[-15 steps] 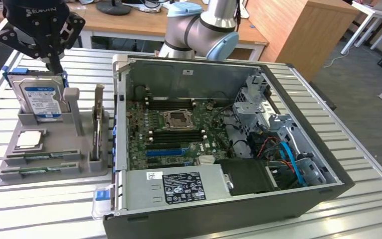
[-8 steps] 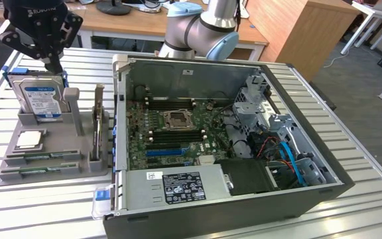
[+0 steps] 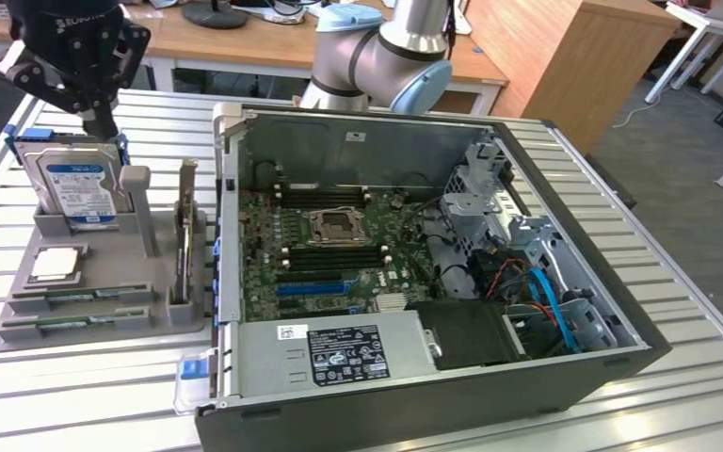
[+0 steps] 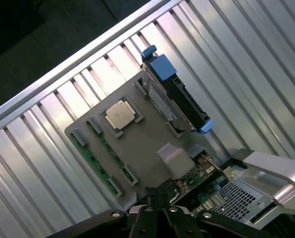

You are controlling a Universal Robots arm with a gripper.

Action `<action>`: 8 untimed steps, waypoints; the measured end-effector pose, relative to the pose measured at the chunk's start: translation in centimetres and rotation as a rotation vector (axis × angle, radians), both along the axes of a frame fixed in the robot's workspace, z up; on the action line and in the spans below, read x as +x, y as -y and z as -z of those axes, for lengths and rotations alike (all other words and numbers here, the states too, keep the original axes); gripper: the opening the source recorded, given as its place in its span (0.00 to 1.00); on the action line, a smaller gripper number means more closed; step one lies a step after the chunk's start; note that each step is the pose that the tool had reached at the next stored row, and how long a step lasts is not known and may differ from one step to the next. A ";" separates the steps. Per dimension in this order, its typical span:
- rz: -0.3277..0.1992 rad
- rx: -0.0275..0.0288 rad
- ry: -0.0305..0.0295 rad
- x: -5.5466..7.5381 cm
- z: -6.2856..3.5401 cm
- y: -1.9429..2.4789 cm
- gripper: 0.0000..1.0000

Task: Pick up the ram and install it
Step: 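Pick up the ram and move it above insertion slot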

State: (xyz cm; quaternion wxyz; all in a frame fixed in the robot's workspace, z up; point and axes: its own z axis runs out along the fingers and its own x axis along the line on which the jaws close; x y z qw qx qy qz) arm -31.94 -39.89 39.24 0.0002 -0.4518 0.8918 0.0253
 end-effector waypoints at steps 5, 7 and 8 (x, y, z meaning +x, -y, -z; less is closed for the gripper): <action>-0.086 -0.0001 0.0000 0.0 0.00 0.00 0.11; -0.119 -0.0002 0.0000 0.0 0.01 0.00 0.11; -0.137 -0.0002 0.0000 0.0 0.01 0.00 0.11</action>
